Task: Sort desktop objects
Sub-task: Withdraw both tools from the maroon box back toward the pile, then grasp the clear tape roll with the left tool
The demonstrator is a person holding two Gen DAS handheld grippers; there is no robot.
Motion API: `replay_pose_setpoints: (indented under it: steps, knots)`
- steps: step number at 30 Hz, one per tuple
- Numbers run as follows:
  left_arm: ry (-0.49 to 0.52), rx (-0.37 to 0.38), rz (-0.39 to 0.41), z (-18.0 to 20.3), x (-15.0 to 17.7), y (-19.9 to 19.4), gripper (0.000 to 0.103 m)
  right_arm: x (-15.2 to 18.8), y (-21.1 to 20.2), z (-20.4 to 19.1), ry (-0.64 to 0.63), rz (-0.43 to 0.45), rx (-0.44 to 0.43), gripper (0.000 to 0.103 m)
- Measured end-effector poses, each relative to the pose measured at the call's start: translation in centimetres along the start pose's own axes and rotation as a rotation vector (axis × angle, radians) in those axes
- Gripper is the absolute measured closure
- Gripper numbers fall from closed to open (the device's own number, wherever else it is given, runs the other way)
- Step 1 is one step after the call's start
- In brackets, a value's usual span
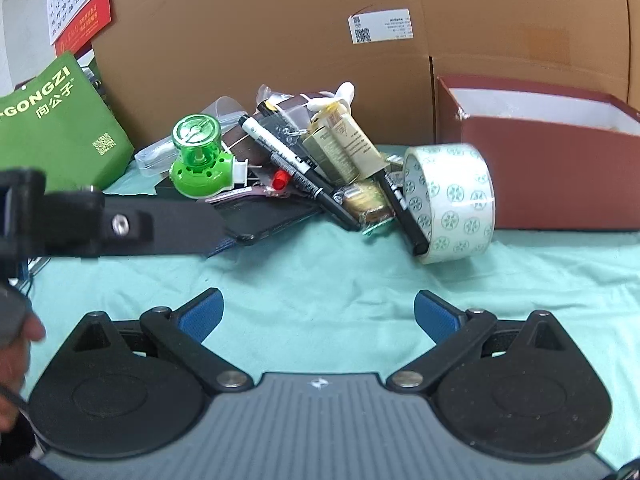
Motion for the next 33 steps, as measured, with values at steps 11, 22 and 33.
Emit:
replay_pose_setpoints:
  steps: [11, 22, 33]
  knots:
    - [0.132, 0.190, -0.049, 5.2, -2.6, 5.7, 0.003, -3.7, 1.0, 6.5, 0.100, 0.103, 0.156, 0.005]
    - [0.073, 0.178, -0.094, 4.4, -2.4, 7.9, 0.004, -4.3, 3.3, 7.0, 0.015, 0.051, 0.152, 0.058]
    - [0.047, 0.151, -0.079, 3.5, -2.3, 5.9, 0.004, -0.6, 0.0, 0.3, -0.369, 0.032, 0.114, 0.054]
Point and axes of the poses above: each gripper's, at about its wrist camera, not at the fingertips, and y roughly the way its jaws point, z to its right, x to its underside, the point moved 8 cm from there along y, roughly the way its jaws point, and after that the axes turned 7 degrees about y, right-handed, at the moved point
